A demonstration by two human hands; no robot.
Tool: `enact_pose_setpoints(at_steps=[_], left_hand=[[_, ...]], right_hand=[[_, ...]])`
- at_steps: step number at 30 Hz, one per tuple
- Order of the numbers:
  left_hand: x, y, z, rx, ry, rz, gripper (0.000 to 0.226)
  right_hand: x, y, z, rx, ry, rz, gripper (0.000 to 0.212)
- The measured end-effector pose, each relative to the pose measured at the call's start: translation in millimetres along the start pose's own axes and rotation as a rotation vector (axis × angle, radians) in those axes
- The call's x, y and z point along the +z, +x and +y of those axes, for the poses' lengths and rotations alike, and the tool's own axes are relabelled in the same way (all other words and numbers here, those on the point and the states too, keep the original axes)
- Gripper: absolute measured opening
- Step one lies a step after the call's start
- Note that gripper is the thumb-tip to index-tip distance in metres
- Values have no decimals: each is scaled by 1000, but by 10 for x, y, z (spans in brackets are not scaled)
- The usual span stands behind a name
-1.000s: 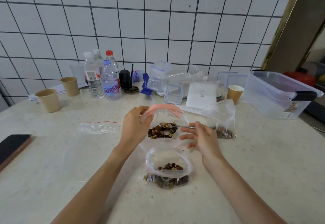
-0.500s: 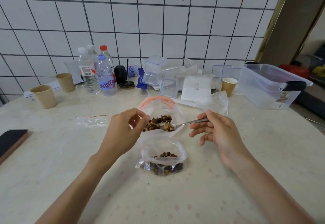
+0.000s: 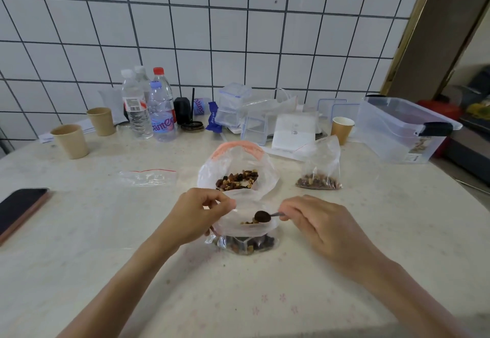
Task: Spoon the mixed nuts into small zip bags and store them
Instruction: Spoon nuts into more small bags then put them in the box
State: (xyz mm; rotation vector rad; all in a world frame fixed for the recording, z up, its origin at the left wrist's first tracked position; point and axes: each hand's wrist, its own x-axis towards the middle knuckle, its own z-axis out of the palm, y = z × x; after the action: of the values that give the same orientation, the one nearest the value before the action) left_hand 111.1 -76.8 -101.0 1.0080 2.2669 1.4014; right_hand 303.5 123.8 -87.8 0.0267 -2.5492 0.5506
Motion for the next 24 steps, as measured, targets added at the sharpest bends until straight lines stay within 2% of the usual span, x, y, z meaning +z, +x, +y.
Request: enact_pose_setpoints(at_steps=[4,6,9,11,17,19,24], left_hand=[[-49,-46,-11,-31,-112,3,15],[-60,-49,-24,-41,-122,11,15],[-28,-47,-56,-45,-120,23,17],[15,-52,-93,-51,-121,33,19],[72,-37,-198,-109,-179,47,20],[83,-28,-212,-138,-220,43,21],[127,-54,-218,-139,-252,38,22]], right_hand=[[-111,6,-120,-362,-279,40,30],[-135,8,-114,-373,-272,52,30],[-112,3,-60,-127,37,122,31],[-61,37,-1,62,261,228,30],[175,444,181,533,699,463,34],[299,586,233,652,779,455,35],[623,775,324,787,799,317,34]])
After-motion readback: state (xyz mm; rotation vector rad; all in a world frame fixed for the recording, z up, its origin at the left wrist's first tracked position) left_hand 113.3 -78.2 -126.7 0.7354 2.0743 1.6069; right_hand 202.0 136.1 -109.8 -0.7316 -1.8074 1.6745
